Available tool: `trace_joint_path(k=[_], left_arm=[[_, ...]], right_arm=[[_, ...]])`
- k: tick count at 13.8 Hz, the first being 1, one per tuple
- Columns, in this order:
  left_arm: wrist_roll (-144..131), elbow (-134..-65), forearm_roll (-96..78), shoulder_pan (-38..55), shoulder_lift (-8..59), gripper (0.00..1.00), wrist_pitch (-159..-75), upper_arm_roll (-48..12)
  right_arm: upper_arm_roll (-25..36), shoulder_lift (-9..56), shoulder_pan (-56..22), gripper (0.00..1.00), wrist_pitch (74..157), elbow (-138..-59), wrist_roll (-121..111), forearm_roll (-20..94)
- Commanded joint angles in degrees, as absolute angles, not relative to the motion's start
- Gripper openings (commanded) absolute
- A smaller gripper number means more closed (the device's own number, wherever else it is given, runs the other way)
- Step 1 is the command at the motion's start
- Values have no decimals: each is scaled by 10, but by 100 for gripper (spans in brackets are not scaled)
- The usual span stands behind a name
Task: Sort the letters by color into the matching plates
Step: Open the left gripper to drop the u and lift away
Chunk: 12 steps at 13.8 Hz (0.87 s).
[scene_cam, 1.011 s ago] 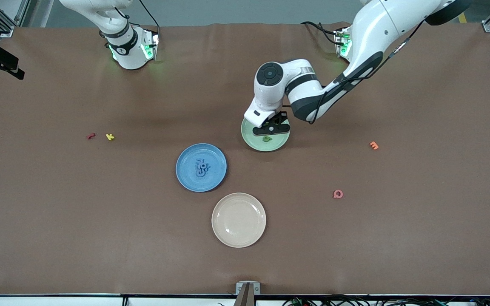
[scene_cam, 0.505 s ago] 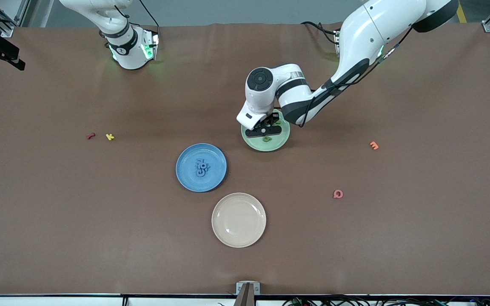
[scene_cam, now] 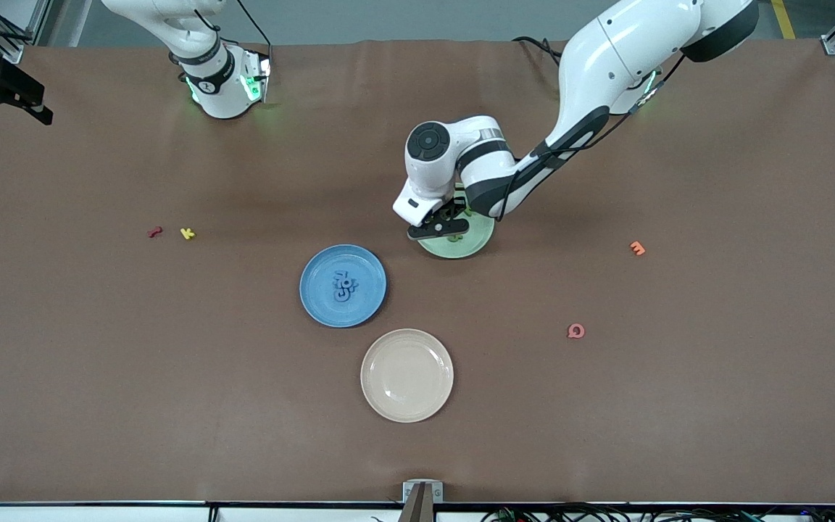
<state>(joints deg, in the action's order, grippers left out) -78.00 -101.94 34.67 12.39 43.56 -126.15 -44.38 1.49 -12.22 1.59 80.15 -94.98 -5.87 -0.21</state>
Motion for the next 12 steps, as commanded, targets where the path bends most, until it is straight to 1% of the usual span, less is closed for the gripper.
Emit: trace_joint_path(k=[1,2,3,4,5,12], left_arm=[[-785,-1008,340,132,443,24,-1272,-437],[-785,-1008,341,132,443,39,-1272,-437],[-785,-1008,341,132,443,69,-1272,-437],[-783,-1008,341,131,443,96,-1272,-437],[-783,-1008,340,131,441,99,-1272,-437],[-779,-1002,347,109,432,99,-1271,-438]], right_arm=[[5,-109,41,100,798,-932,-72,10],[4,-109,43,100,798,-932,-72,10],[-5,-109,48,100,798,-932,-71,10],[-20,-109,60,100,799,-932,-69,10],[-28,-109,63,100,798,-932,-68,9],[-24,-109,57,100,799,-933,-68,9]])
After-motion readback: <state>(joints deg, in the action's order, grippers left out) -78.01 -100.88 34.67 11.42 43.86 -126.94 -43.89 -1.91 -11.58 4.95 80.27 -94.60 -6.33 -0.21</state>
